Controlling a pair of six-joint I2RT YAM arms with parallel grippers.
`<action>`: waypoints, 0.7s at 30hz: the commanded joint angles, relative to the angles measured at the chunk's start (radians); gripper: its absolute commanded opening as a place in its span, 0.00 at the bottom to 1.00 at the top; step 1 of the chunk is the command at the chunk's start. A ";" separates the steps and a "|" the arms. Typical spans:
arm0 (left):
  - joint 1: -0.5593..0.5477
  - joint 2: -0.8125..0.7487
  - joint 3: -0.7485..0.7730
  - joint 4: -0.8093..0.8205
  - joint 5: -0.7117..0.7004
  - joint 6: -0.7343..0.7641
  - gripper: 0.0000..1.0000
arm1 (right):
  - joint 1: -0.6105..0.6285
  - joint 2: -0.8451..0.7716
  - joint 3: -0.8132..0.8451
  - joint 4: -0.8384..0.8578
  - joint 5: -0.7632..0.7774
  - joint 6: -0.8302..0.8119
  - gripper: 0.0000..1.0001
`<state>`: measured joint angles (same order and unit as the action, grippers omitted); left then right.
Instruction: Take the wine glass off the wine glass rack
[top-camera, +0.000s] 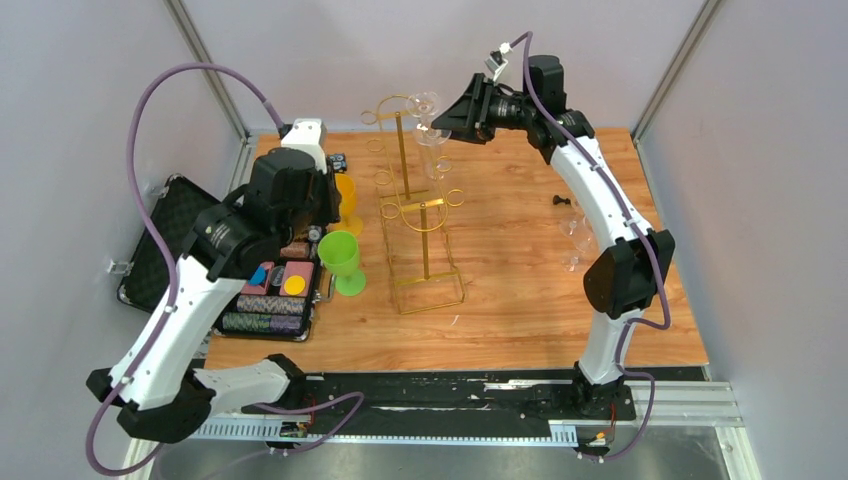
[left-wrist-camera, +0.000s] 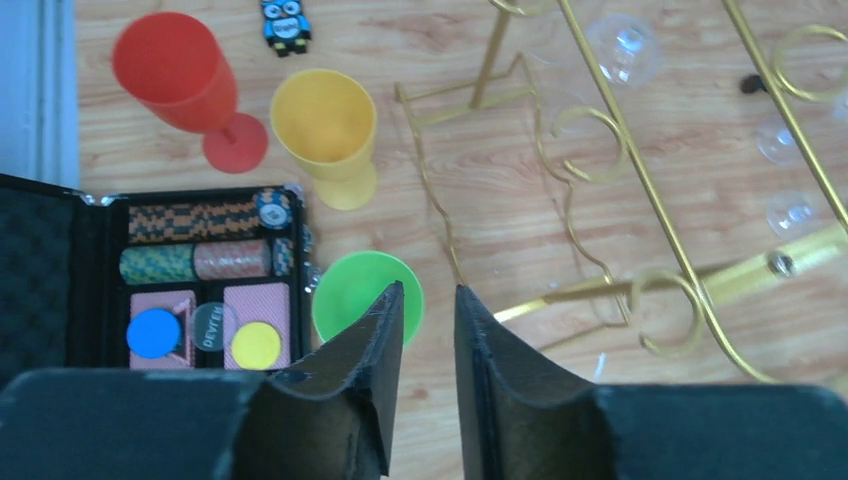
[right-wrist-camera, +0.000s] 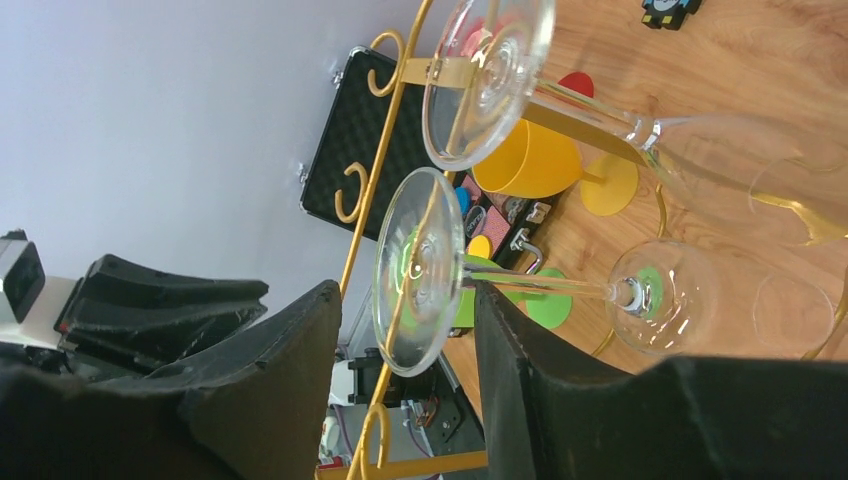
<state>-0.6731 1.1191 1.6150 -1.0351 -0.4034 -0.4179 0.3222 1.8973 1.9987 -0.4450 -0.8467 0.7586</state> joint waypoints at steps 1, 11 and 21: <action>0.080 0.047 0.049 0.072 0.034 0.044 0.31 | -0.001 -0.040 -0.019 0.035 0.019 0.002 0.50; 0.181 0.194 0.091 0.170 0.197 0.071 0.14 | -0.006 -0.065 -0.018 0.035 -0.003 -0.007 0.50; 0.200 0.313 0.149 0.205 0.277 0.065 0.00 | -0.009 -0.075 -0.003 0.037 -0.017 -0.005 0.50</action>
<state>-0.4774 1.4185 1.7107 -0.8845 -0.1715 -0.3599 0.3176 1.8748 1.9701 -0.4442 -0.8436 0.7574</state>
